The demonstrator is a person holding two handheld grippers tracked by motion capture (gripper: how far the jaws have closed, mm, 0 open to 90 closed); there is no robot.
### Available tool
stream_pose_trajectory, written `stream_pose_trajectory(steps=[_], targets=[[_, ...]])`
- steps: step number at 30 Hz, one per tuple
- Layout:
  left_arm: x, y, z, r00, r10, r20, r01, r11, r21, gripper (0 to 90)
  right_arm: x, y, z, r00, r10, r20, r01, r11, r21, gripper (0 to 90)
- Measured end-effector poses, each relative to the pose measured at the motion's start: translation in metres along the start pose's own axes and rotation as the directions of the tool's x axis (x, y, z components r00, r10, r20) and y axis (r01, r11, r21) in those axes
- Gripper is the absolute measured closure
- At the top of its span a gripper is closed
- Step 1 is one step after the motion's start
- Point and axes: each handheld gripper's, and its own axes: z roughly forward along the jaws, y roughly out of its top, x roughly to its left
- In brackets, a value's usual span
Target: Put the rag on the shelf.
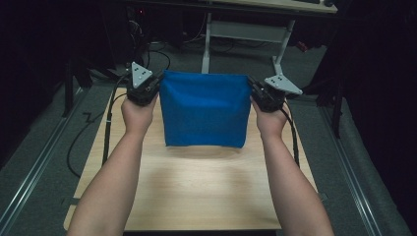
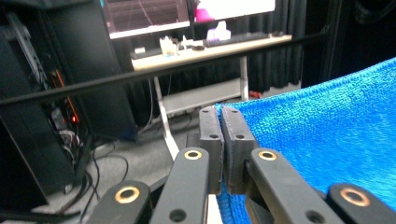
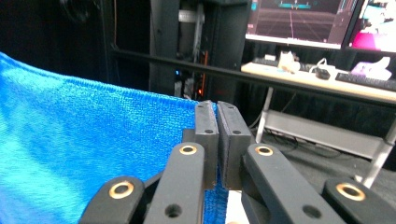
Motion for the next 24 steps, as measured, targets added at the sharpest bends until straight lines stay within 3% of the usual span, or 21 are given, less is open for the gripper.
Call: stream_pose_trajectory(steps=[4,6,13,24], targets=[[-0.002,-0.013,0.014,1.0000,0.003,0.007,-0.003,0.9979,0.065,88.2,-0.005,-0.013,0.015,0.9999,-0.009,0.012,0.008,0.998,0.065,88.1],[-0.002,-0.024,0.019,0.9998,-0.011,0.014,0.009,0.9960,0.089,88.2,-0.008,-0.022,0.021,0.9999,0.009,0.006,-0.010,0.995,0.096,88.1],[-0.001,-0.064,0.029,0.9977,-0.046,0.050,0.035,0.9791,0.200,88.2,-0.007,-0.050,0.034,0.9999,0.006,-0.015,-0.003,0.984,0.176,88.0],[-0.008,-0.099,0.028,0.9928,-0.069,0.097,0.042,0.9638,0.263,88.2,-0.002,-0.088,0.039,0.9991,0.022,-0.036,-0.012,0.967,0.253,88.0]])
